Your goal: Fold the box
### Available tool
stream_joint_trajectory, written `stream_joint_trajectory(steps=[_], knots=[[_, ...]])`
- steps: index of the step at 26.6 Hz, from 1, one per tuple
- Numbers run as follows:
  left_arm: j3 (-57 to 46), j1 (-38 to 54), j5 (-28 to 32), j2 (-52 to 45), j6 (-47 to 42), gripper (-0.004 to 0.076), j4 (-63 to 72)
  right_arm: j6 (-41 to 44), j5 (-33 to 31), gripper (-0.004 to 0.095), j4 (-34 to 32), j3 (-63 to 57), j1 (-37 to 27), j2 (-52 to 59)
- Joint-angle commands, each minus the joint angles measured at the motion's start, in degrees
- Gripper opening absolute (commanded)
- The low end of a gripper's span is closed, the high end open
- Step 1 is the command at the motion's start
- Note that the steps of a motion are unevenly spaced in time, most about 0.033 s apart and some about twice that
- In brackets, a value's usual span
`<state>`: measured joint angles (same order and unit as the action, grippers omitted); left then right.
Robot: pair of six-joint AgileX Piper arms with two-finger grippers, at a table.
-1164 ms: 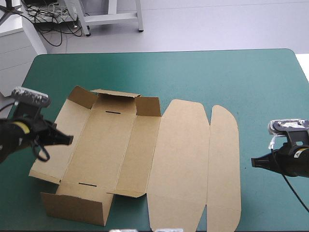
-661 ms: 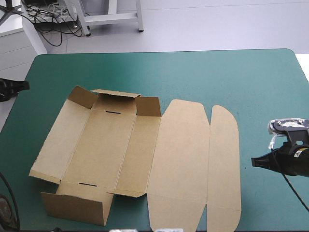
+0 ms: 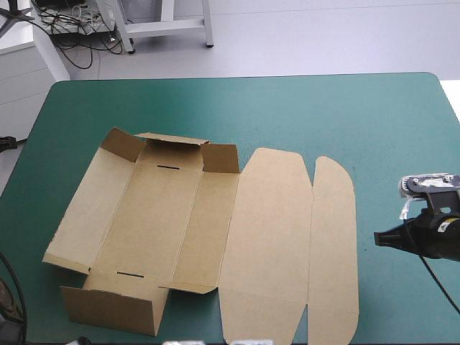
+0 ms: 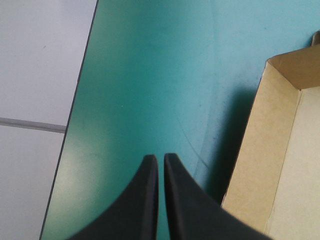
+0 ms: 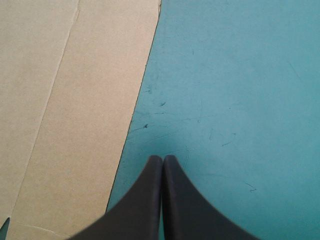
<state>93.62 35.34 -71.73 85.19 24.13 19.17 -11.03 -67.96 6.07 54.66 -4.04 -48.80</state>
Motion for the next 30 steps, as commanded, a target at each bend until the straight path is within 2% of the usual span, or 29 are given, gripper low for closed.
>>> stream_joint_trajectory(steps=[1, 2, 3, 5, 7, 13, 24, 30], knots=[[1.3, 0.22, -1.4, -1.93, 0.99, 0.0161, 1.23, -0.56, 2.41, -0.002, 0.63, 1.32, -0.42, 0.51], [1.3, 0.22, -1.62, -1.93, 1.65, 0.0269, 1.14, -0.56, 2.41, -0.002, 0.63, 1.32, -0.42, 0.51], [1.3, 0.22, -1.84, -1.93, 1.81, 0.0426, 1.14, -0.56, 2.44, -0.002, 0.63, 1.32, -0.42, 0.51], [1.3, -0.05, -1.58, -1.93, 1.09, 0.0658, 1.14, -0.56, 2.44, -0.002, 0.63, 1.32, -0.42, 0.51], [1.3, -0.03, -1.44, -1.5, -2.22, 0.072, 1.37, -0.56, 2.44, -0.002, 0.63, 1.32, -0.42, 0.51], [-1.14, -0.03, -1.81, -0.02, -3.11, 0.072, 4.43, -0.56, 2.44, -0.002, 0.63, 1.32, -0.42, 0.51], [-21.56, -0.03, -1.81, 1.46, 15.6, 0.0692, 11.28, -0.56, 2.44, -0.002, 0.63, 1.32, -0.42, 0.51], [-30.42, -0.03, -2.19, 3.78, 19.1, 0.0648, 12.2, -0.56, 2.57, -0.002, 0.73, 1.32, -0.42, 0.51]])
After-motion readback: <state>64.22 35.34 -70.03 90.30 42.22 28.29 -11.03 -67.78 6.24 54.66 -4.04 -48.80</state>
